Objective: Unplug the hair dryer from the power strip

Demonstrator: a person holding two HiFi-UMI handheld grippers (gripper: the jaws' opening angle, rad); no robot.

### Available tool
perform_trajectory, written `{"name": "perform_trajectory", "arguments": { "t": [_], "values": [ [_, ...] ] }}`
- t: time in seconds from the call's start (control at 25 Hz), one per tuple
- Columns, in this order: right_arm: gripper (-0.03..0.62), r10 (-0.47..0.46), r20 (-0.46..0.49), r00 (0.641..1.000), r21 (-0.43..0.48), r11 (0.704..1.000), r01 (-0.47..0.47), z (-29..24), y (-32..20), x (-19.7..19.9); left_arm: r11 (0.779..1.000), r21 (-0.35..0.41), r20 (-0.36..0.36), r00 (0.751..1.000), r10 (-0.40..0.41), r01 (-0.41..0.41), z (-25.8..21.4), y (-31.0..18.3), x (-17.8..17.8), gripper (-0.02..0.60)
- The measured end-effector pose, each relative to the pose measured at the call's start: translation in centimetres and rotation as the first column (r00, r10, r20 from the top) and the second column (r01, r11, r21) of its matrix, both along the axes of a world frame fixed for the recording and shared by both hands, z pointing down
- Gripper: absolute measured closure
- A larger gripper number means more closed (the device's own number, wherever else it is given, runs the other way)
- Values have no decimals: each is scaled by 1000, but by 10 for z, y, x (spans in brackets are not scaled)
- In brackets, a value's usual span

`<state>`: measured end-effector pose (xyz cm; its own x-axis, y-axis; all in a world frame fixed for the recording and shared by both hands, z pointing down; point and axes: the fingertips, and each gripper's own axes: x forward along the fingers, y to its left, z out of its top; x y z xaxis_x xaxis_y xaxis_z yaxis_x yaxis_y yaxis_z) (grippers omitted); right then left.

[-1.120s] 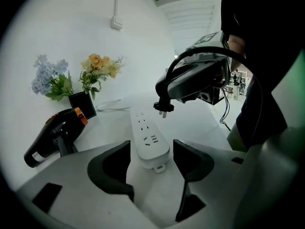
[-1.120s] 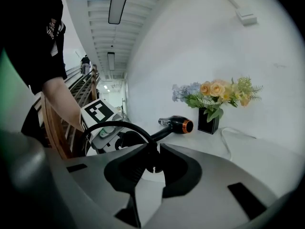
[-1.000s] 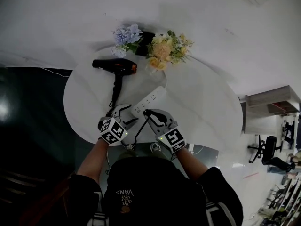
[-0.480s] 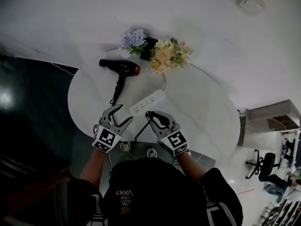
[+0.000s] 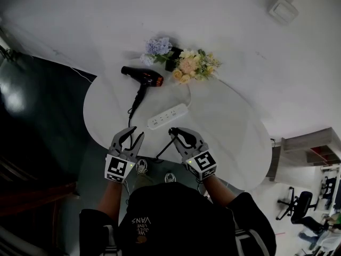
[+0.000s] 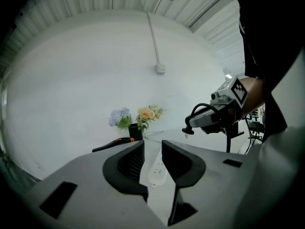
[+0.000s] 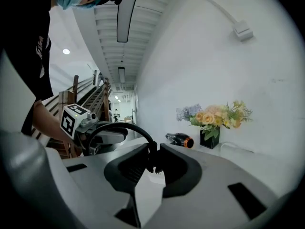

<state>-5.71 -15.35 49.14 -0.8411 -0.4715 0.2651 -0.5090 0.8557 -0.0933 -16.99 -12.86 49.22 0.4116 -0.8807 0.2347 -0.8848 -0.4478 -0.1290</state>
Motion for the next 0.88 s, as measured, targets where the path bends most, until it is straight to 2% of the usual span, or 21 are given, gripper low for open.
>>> {"name": "perform_trajectory", "arguments": {
  "t": [0.32,0.6,0.88],
  "values": [
    [500,-8,16,1000,12,1000,8,-10,12,21,992,47,-32,993,-114,115,-15,32,6,540],
    [500,-22,34,999,0,1000,22,-19,24,41,980,69,-74,981,-180,185,-26,59,17,555],
    [500,-64,64,996,29,998,62,-19,36,56,965,85,-105,965,-239,248,-37,84,34,563]
  ]
}}
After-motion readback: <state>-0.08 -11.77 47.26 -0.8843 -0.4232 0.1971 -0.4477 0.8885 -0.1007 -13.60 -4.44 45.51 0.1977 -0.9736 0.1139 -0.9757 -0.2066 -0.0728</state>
